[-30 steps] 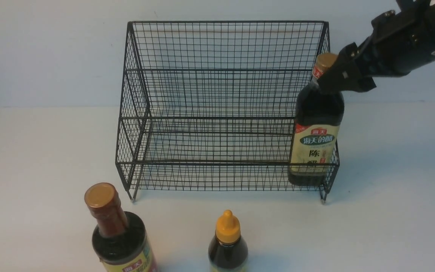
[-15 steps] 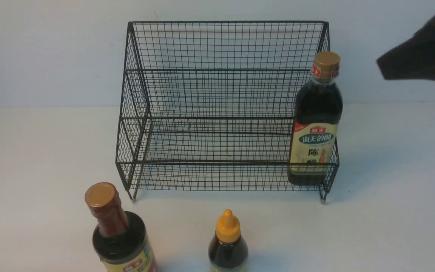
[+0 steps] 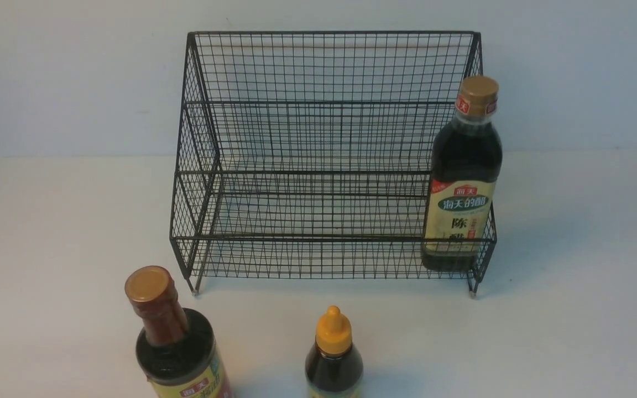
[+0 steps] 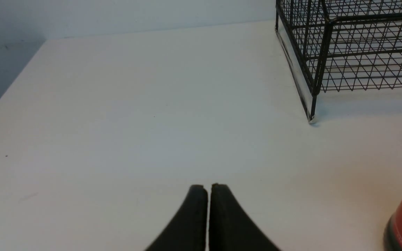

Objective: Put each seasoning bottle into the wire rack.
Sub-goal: Use the left arm to grab the condiment bottle closest to it

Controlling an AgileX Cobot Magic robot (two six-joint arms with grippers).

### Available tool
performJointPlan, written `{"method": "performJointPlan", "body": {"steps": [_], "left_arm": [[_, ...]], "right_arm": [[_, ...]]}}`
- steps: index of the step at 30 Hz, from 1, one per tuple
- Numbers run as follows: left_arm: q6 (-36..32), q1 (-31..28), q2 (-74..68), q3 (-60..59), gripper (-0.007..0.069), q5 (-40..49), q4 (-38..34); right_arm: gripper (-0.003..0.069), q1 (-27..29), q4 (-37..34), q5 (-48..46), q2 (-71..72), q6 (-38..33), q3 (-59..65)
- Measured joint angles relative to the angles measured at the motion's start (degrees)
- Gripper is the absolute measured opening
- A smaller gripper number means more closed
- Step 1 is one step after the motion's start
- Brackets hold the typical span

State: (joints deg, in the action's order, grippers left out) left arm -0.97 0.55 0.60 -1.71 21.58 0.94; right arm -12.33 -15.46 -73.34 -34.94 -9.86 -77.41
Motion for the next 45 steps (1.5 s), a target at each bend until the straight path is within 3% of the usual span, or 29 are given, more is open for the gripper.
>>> {"method": "performJointPlan", "body": {"steps": [5, 8, 10, 15, 21, 25, 27, 31, 35, 43, 45], "left_arm": [[0.00, 0.00, 0.00, 0.00, -0.0004, 0.00, 0.00], [0.00, 0.00, 0.00, 0.00, -0.0004, 0.00, 0.00], [-0.06, 0.00, 0.00, 0.00, -0.0004, 0.00, 0.12], [-1.82, 0.00, 0.00, 0.00, -0.0004, 0.06, 2.88], [-0.24, 0.00, 0.00, 0.00, -0.0004, -0.02, 0.02], [8.27, 0.00, 0.00, 0.00, -0.0004, -1.46, -14.67], [15.49, 0.00, 0.00, 0.00, -0.0004, -3.13, -30.01], [18.81, 0.00, 0.00, 0.00, -0.0004, -4.14, -43.46], [18.89, 0.00, 0.00, 0.00, -0.0004, -5.70, -50.93], [18.28, 0.00, 0.00, 0.26, -0.0004, -6.37, -58.85], [14.34, 0.26, 0.00, 2.92, -0.0004, -2.82, -62.89]], "right_arm": [[-0.0002, 0.00, 0.00, 1.14, 12.12, -0.63, 15.55], [-0.0011, 0.00, 0.00, 6.13, 18.27, -2.02, 23.64], [-0.0014, 0.00, -0.06, 16.24, 26.64, -3.59, 35.13], [-0.0015, 0.00, -1.60, 29.62, 35.54, -3.98, 48.20], [-0.0015, 0.00, -1.75, 32.38, 35.77, -3.99, 52.94], [-0.0015, 0.00, -1.41, 34.23, 35.77, -4.22, 53.06], [-0.0015, 0.00, -1.10, 36.18, 35.77, -4.37, 53.06], [-0.0015, 0.00, -1.10, 38.20, 35.77, -4.37, 53.06], [-0.0015, 0.00, -1.10, 38.99, 35.77, -4.37, 53.06], [-0.0015, 0.00, -0.65, 39.43, 35.77, -4.46, 53.06], [-0.0015, 0.00, -0.59, 39.47, 35.77, -4.47, 53.06]]}}
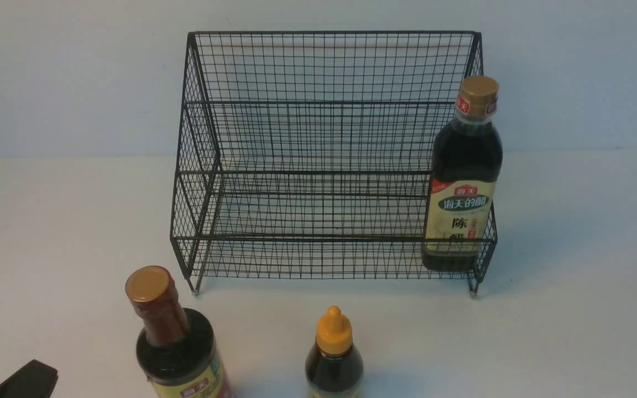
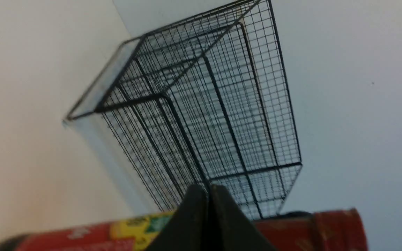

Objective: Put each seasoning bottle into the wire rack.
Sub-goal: Use the left arm to grab the condiment bottle closest to it

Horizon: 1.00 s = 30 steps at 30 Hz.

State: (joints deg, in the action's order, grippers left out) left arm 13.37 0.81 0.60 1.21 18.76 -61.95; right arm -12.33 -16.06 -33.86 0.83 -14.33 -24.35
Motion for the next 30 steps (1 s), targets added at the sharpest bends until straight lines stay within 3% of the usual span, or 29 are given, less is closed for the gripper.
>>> {"method": "performJointPlan", "body": {"steps": [1, 3, 5, 6, 8, 9, 14, 21, 25, 30], "left_arm": [[-0.78, 0.09, 0.00, 1.05, -0.0004, 0.96, -0.76], [-12.76, 0.28, 0.00, 7.68, -0.0004, 4.87, -3.71], [-20.33, 0.39, 0.00, 12.61, -0.0004, 6.95, -4.72], [-28.20, 0.39, 0.00, 16.33, -0.0004, 9.47, -5.30], [-34.30, 0.39, -0.28, 19.68, 0.0000, 12.84, -5.62], [-39.32, 0.39, -1.47, 22.08, 0.0022, 14.64, -5.55], [-49.46, 0.39, -8.35, 22.93, 0.0167, 15.70, -1.42], [-72.16, 0.39, -21.78, 22.80, 0.0475, 14.95, -2.76], [-78.78, 0.39, -28.00, 22.79, 0.0569, 15.00, -8.19], [-89.93, 0.39, -36.03, 22.79, 0.0605, 13.93, -16.38]], "right_arm": [[-0.0015, 0.00, 0.07, 0.00, 0.00, 0.00, 0.00], [-0.0015, 0.00, 0.18, -0.05, 0.00, 0.00, 0.00], [-0.0015, 0.00, 0.18, -0.05, 0.00, 0.00, 0.00], [-0.0015, 0.00, 0.11, -0.16, 0.00, 0.00, 0.00], [-0.0015, 0.00, -0.28, -0.16, 0.00, 0.00, 0.00], [-0.0015, 0.00, -0.56, -0.17, 0.00, 0.00, 0.00], [-0.0015, 0.00, -0.73, -0.22, 0.00, 0.00, 0.00], [-0.0015, 0.00, -0.46, 3.80, 0.00, 0.00, 0.00], [-0.0015, 0.00, -0.92, 5.29, 0.00, 0.00, 0.00], [-0.0015, 0.00, -1.38, 7.02, 0.00, 0.00, 0.00]]}}
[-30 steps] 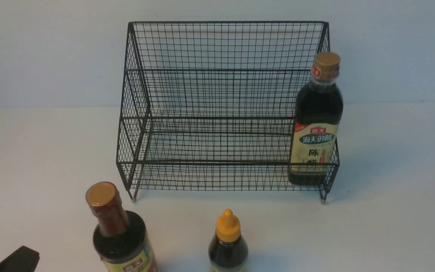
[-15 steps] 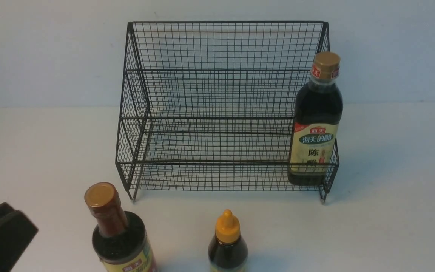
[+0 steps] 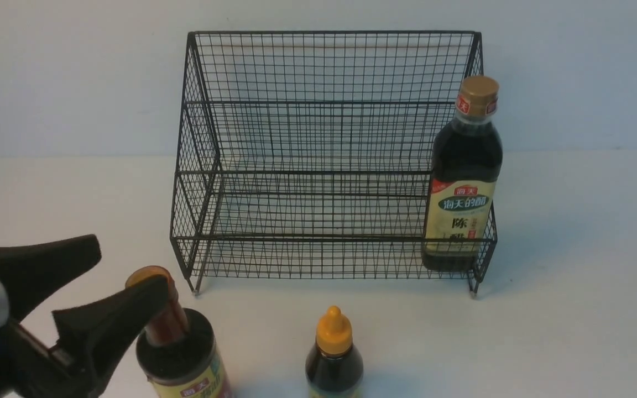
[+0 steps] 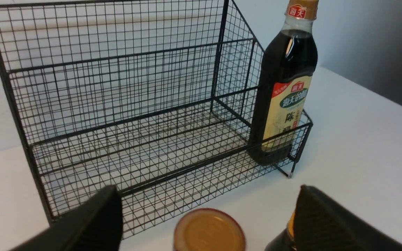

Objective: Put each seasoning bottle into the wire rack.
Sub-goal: Use the left arm to grab the condiment bottle closest to it, then use the left arm to put the condiment bottle back on the shelf

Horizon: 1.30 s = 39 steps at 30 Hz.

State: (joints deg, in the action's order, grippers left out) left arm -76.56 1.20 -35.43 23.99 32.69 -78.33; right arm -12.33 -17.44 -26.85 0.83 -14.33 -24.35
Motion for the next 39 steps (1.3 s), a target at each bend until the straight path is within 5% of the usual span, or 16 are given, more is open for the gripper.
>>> {"method": "performJointPlan", "body": {"steps": [13, 16, 21, 30, 39], "left_arm": [[-6.56, 0.00, -15.67, 0.00, 0.0573, 0.06, -7.15], [-6.89, 0.00, -18.02, 0.00, 0.0514, 0.27, -7.15], [-10.17, 0.00, -19.53, 0.39, 0.0258, 1.98, -6.43], [-4.74, 0.00, -18.97, 12.17, 0.0260, 5.28, 1.20], [-2.95, 0.07, -28.96, 31.01, 0.0260, 8.02, 1.24]], "right_arm": [[-0.0015, 0.00, 0.05, 5.07, 0.02, 0.00, 0.00], [-0.0015, 0.00, 0.05, 5.21, 0.02, 0.00, 0.00], [-0.0015, 0.00, 0.05, 5.42, 0.02, 0.00, 0.00], [-0.0015, 0.00, 0.05, 5.49, 0.11, 0.74, 0.00], [-0.0015, 0.00, 0.05, 5.91, 0.11, 0.80, 0.00]]}}
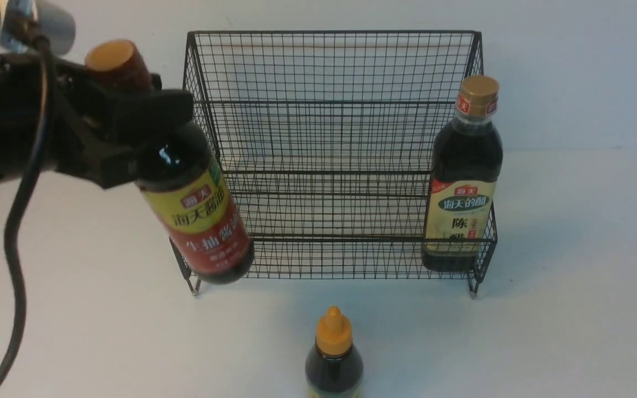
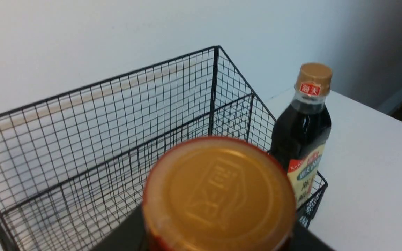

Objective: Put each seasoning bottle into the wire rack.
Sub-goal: Use the left arm to put the condiment bottle back on the shelf

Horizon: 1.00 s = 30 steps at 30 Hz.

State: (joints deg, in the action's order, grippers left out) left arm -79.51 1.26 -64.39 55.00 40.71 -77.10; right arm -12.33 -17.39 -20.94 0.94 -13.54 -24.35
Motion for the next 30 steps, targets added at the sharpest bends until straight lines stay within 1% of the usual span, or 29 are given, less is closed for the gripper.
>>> {"method": "performJointPlan", "body": {"steps": [7, 11, 14, 22, 24, 26, 30], "left_arm": [[0.92, 0.00, -12.60, 11.34, 0.0260, 0.62, 0.81], [0.92, 0.00, -17.99, 15.10, 0.0260, 1.02, 0.81], [0.58, 0.00, -21.13, 15.89, 0.0260, 1.15, 0.81], [-5.59, 0.00, -26.13, 15.89, 0.0260, 5.22, 2.75], [-6.12, 0.00, -26.44, 15.95, 0.0260, 6.11, 3.97], [-6.56, 0.00, -26.73, 16.14, 0.0260, 7.64, 7.03], [-6.57, 0.00, -27.81, 16.30, 0.0260, 8.54, 9.54]], "right_arm": [[-0.0015, 0.00, 0.00, 1.86, 0.04, 0.00, 0.00], [-0.0015, 0.00, -0.05, 2.04, 0.04, 0.00, 0.00], [-0.0015, 0.00, -0.05, 2.06, 0.04, 0.00, 0.00], [-0.0015, 0.00, -0.05, 2.10, 0.04, 0.00, 0.00], [-0.0015, 0.00, -0.05, 2.10, 0.04, 0.00, 0.00], [-0.0015, 0.00, -0.05, 2.10, 0.04, 0.00, 0.00], [-0.0015, 0.00, -0.05, 1.69, 0.04, 0.00, 0.00]]}}
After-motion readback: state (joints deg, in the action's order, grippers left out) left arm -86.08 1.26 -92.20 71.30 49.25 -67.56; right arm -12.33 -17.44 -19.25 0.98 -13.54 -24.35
